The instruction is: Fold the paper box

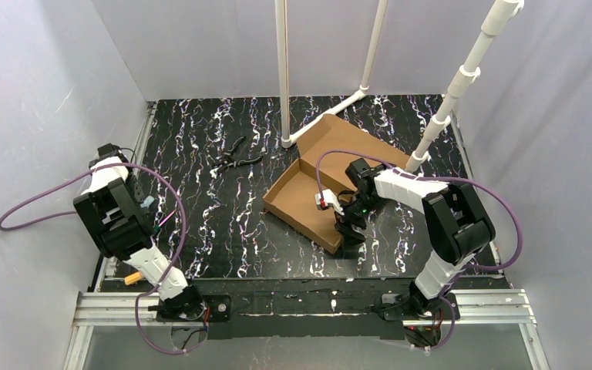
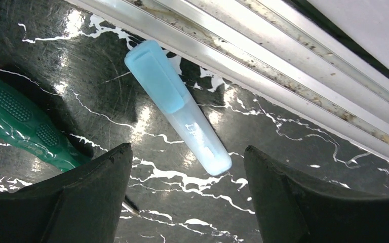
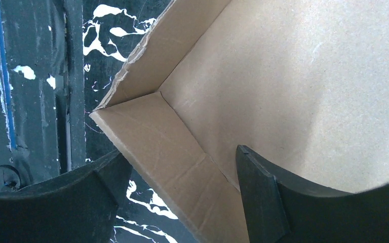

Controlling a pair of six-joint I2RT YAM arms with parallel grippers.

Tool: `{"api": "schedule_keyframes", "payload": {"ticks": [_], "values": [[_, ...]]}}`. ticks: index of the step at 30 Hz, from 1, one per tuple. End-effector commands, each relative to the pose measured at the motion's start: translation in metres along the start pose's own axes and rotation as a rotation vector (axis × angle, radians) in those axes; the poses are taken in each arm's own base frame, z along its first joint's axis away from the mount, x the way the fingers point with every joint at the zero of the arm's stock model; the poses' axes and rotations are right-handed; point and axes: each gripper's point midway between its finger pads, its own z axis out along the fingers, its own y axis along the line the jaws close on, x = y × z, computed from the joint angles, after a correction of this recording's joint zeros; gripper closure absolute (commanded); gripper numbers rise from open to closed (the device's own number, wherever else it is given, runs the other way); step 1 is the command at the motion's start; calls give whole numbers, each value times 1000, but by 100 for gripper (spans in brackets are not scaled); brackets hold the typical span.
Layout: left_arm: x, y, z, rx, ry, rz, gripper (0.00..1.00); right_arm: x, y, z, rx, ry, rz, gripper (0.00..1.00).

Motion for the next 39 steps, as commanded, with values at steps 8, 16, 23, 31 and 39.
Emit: {"api": "schedule_keyframes", "payload": {"ticks": [8,16,23,31,39], "values": [[0,8,10,-64,2,-4,26,5,1,2,-9,15,1,19],[4,12,22,-79,3,28,28,3,3,2,-18,7,-2,19],[11,19,28,-81,26,47,38,2,3,1,-18,5,-7,19],[32,37,27,-84,118,49,72,1,4,0,-18,1,-12,19],[79,52,6,-10,183,170,78,-2,4,-2,-15,-4,-22,19]]}}
